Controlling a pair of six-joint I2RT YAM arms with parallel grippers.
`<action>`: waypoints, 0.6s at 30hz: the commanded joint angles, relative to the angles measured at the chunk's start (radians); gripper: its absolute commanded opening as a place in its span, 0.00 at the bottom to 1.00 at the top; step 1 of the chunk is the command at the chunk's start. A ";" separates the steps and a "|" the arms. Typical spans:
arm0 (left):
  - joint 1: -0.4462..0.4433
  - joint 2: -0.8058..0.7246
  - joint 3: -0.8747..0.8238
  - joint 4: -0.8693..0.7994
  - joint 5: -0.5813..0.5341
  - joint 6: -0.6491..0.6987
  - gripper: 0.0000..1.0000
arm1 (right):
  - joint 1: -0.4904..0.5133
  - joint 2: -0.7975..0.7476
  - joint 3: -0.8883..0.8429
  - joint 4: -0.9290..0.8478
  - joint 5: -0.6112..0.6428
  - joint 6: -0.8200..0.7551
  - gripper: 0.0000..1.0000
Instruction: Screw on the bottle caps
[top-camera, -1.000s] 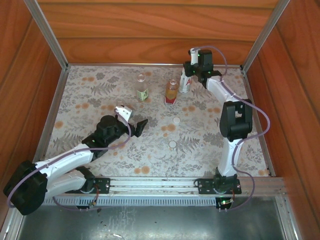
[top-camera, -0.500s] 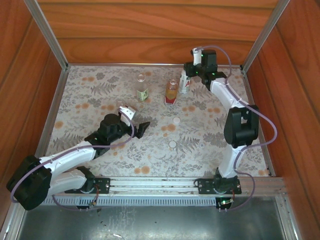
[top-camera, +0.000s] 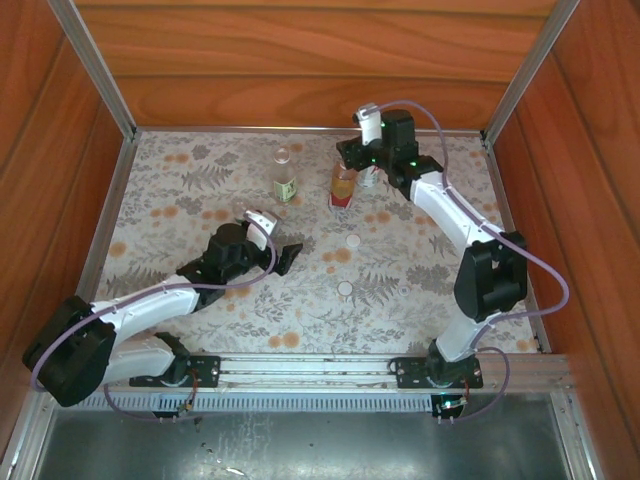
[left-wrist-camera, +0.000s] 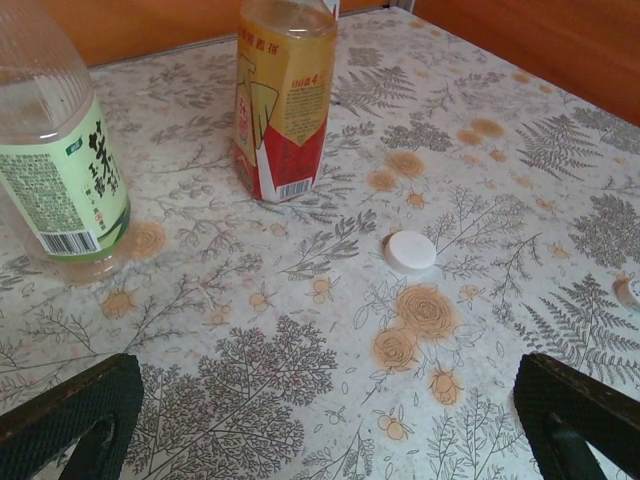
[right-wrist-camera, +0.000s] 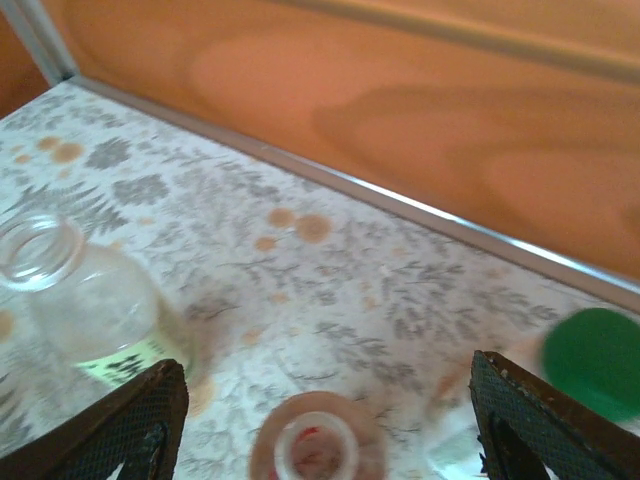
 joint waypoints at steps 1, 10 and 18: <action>0.002 0.002 0.024 -0.007 0.009 0.012 1.00 | 0.005 0.040 -0.006 -0.038 -0.042 0.018 0.78; 0.001 -0.010 0.018 -0.006 0.038 0.017 1.00 | 0.009 0.119 0.012 -0.043 -0.030 0.000 0.59; 0.001 -0.003 0.014 -0.005 0.062 0.048 0.97 | 0.010 0.134 0.009 -0.028 -0.031 -0.007 0.35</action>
